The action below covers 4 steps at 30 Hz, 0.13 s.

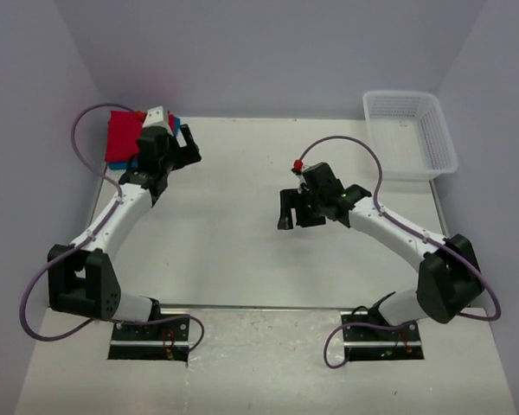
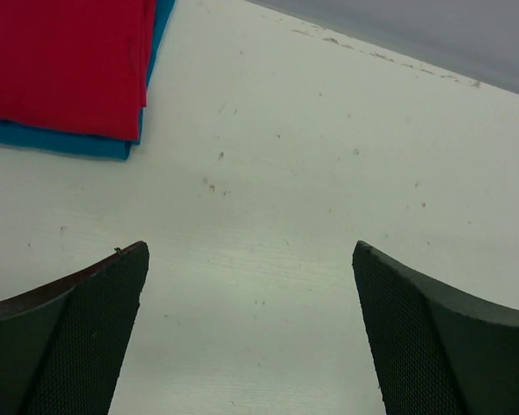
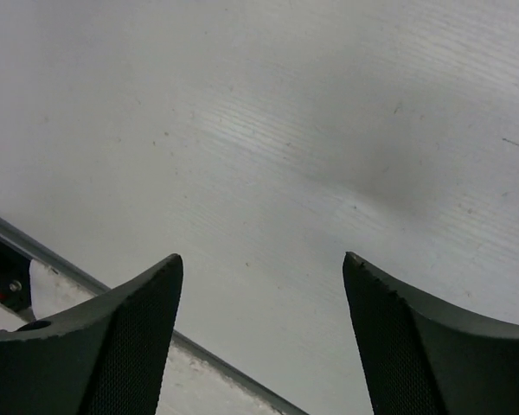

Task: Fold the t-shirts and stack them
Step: Put the neatly folded tshirt into the corner of the board with the left arm

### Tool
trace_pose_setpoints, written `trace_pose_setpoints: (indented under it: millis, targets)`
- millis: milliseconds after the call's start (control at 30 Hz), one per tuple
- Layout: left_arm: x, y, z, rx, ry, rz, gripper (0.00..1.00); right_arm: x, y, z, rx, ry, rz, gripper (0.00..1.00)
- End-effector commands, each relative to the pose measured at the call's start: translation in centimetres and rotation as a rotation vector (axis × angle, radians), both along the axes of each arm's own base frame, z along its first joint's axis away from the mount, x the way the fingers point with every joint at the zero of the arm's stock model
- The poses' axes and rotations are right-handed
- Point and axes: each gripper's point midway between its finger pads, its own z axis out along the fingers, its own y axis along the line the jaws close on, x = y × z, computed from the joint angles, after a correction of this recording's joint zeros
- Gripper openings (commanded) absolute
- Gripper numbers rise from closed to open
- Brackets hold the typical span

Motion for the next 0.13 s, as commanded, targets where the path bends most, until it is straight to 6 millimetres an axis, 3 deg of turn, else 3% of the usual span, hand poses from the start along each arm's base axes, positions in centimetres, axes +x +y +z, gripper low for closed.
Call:
trace_pose_setpoints:
  millis: [0, 33, 100]
  targets:
    - [-1.4, -1.3, 2.8, -0.085, -0.102, -0.037, 1.00, 1.4, 0.2, 2.9, 0.039, -0.137, -0.006, 0.76]
    - [-2.3, -1.5, 3.9, -0.093, -0.129, -0.042, 1.00, 1.3, 0.3, 3.2, 0.049, -0.143, -0.001, 0.76]
    - [-3.5, -2.0, 3.4, -0.092, -0.125, -0.026, 1.00, 1.5, 0.2, 4.1, 0.062, -0.170, -0.013, 0.76]
